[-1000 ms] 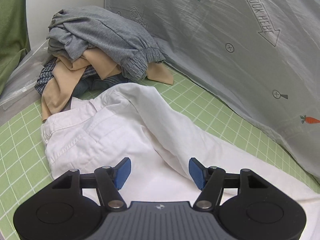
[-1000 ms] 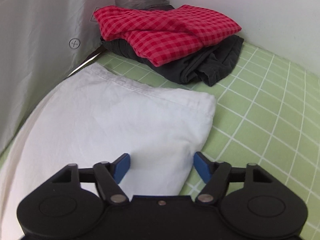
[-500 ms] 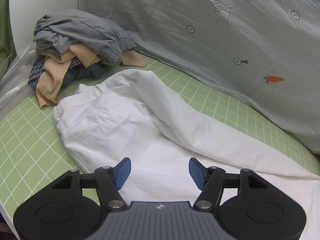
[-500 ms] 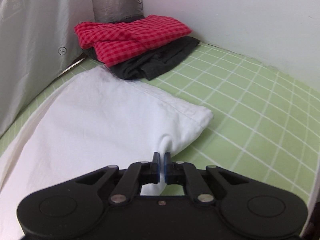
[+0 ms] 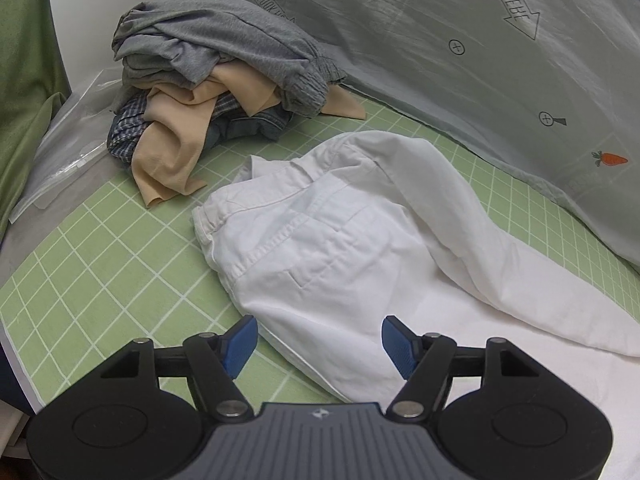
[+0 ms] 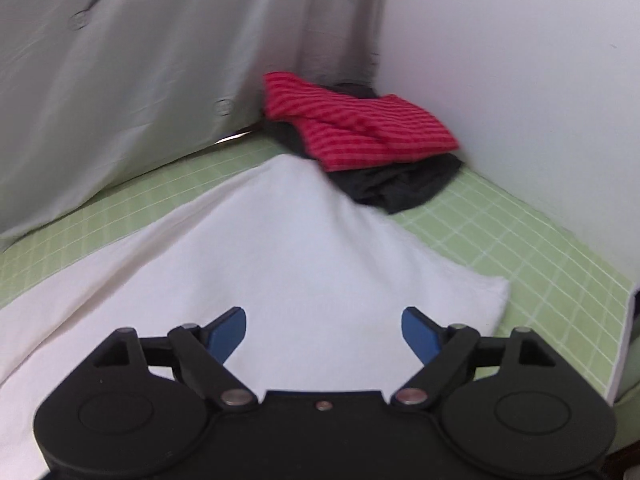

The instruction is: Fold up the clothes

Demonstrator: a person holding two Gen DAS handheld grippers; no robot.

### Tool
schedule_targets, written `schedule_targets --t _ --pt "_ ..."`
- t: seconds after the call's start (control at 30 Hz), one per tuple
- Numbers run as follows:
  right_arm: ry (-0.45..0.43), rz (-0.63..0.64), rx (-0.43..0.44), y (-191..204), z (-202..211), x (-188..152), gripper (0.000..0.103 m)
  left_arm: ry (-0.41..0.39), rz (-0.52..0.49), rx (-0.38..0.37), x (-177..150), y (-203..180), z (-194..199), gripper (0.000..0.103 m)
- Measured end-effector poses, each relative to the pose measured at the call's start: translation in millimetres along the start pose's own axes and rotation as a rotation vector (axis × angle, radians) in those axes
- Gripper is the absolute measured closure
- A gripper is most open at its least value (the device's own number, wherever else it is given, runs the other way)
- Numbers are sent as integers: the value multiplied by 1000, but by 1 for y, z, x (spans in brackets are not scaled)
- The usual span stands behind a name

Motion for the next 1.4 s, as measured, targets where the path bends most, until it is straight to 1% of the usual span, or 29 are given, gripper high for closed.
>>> schedule_targets --t 0.17,0.23,0.37,0.4,0.43,0.47,0.53,0.63,0.73,0.83,0.87,0.93,1.03,1.13,1.3,1.4 --pt "108 147 185 114 -1 -38 17 19 -21 0 30 20 -20 33" --pt "138 215 238 161 -2 -54 17 22 -43 -1 46 25 -31 33" --pt "175 385 287 243 -9 -79 17 32 -71 -15 80 31 -58 33" --pt "177 425 290 260 -10 -83 15 38 -75 -21 87 32 -65 32" --pt "162 476 278 276 -16 -95 12 43 -82 -22 94 32 -72 31" --pt "154 499 286 288 -19 -98 9 48 -90 -21 100 32 -78 28" --pt "143 531 309 309 -23 -99 8 58 -107 -17 112 31 -90 28" --pt "139 547 321 342 -29 -84 8 70 -133 -19 126 30 -103 28" --pt "114 550 324 367 -43 -60 9 71 -151 -17 133 29 -110 23" --pt "137 493 347 390 -63 -30 9 81 -130 -31 135 31 -114 22" --pt "148 482 347 396 -70 -22 9 82 -118 -40 136 33 -114 22" --pt "159 473 344 405 -84 -14 5 77 -105 -49 134 34 -113 21" --pt "155 479 336 410 -91 -8 4 70 -90 -44 131 36 -110 22" --pt "152 432 368 395 -81 -8 4 60 -76 -34 129 38 -104 22" --pt "112 425 305 352 -48 -36 4 43 -49 -34 122 48 -88 22" --pt "130 420 258 317 -34 -62 4 50 -23 -52 115 54 -80 22"
Point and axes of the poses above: each gripper's, at about its wrist camera, not at the fingertips, and z roughly against the way its jaws point, y to its left, x to its top, the point moved 2 cm from there along -z, roughly the way its jaws point, and after that the axes turned 12 degrees about y, right-handed, at the moved point
